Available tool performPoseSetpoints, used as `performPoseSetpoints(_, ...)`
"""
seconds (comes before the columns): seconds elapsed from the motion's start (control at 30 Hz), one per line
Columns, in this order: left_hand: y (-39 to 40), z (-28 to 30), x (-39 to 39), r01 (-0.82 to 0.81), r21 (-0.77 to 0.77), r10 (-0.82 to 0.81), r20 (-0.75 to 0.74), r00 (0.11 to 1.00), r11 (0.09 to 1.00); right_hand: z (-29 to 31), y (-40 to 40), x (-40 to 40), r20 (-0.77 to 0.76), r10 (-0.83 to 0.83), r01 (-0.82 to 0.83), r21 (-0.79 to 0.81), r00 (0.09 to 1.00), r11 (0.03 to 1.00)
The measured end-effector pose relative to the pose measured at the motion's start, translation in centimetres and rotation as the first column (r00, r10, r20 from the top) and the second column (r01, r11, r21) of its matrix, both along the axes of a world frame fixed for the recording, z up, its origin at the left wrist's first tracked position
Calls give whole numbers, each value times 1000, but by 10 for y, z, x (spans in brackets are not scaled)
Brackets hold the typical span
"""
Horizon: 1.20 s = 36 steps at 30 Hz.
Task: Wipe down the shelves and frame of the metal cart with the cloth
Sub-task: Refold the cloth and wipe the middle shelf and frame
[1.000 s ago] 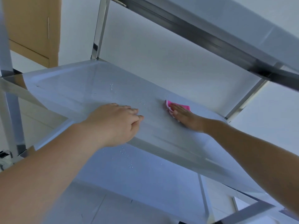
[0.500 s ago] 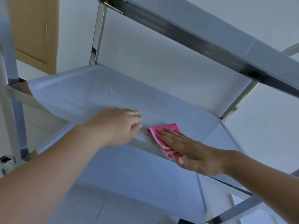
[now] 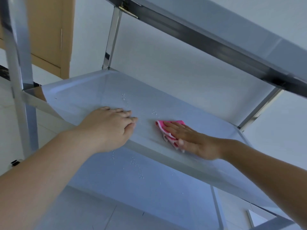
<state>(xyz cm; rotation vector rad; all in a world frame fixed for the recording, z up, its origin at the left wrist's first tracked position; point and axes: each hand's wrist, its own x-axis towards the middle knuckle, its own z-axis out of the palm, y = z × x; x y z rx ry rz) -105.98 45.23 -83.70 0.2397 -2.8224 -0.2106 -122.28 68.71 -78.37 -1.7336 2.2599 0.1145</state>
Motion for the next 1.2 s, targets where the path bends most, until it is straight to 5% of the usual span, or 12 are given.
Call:
performPoseSetpoints(0.4,-10,6,1,40,29,-40,-13,999,999,-11,-71,-136,33,-423,423,-135,906,896)
performPoseSetpoints(0.63,-11,0,3,43,3,-43,-83,996,999,-17,-96,-183,249,-617,665,-250,747,704)
performPoseSetpoints(0.87,-7,-1,3,26,-15,-27,-100,995,1000,-13,-106,-186,149,-637,654,-201,757,730)
performPoseSetpoints(1.07,-6,0,5,11,-9,-12,-109,994,1000,-22,-114,-155,411,-568,696,-317,713,645)
performPoseSetpoints(1.2,-5,1,4,-19,-38,14,-133,991,999,-28,-117,-120,548,-389,625,-349,741,698)
